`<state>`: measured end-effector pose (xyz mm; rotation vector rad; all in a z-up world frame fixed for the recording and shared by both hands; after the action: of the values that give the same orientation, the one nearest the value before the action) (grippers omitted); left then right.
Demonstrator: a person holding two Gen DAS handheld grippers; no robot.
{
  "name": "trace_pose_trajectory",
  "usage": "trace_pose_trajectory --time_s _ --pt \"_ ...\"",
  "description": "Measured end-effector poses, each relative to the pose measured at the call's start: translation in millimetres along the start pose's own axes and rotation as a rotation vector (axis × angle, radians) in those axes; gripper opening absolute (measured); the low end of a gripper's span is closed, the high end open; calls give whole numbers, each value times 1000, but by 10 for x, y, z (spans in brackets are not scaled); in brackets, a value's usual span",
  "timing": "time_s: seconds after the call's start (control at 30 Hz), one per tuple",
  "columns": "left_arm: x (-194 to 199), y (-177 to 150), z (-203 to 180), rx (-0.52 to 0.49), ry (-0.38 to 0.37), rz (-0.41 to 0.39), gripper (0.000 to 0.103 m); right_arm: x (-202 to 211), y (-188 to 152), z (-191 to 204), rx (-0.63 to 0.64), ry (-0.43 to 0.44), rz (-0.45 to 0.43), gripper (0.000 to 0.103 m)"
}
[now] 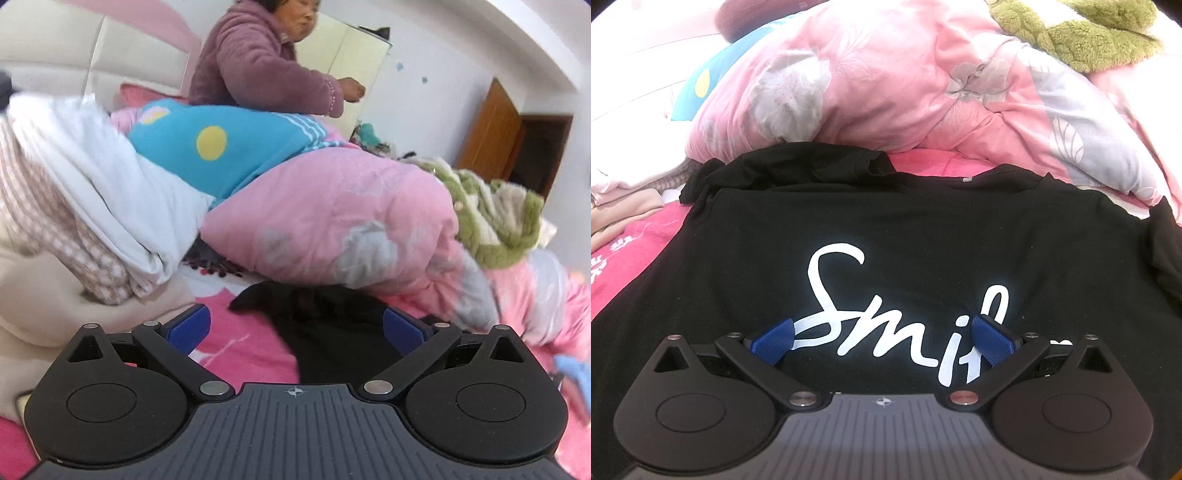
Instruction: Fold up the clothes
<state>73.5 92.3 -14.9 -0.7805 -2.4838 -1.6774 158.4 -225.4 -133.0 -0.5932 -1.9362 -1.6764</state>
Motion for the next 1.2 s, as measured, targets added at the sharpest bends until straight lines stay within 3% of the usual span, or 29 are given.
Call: trace_pose_trajectory --time_s 0.23,0.43,0.8,1.2 --pt "57 -302 -203 -27 13 143 101 -2 -5 8 2 -1 0 103" --pt "-31 -442 -425 -127 27 186 101 -3 -7 8 2 -1 -1 103" --pt "-399 -703 -627 -137 9 288 101 -8 -9 1 2 0 -2 103" --pt "-156 -845 -660 -104 15 339 101 2 11 25 5 -11 12 103"
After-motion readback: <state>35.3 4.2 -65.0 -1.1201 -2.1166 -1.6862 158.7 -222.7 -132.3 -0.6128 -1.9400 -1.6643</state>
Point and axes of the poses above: each gripper's, at about its wrist camera, not at the fingertips, and x roughly against the way its jaws point, z to its left, y to its top, the point moved 4 cm from there along -x, roughly the way its jaws point, and after that the axes turned 14 degrees about -y, right-handed, at the moved point
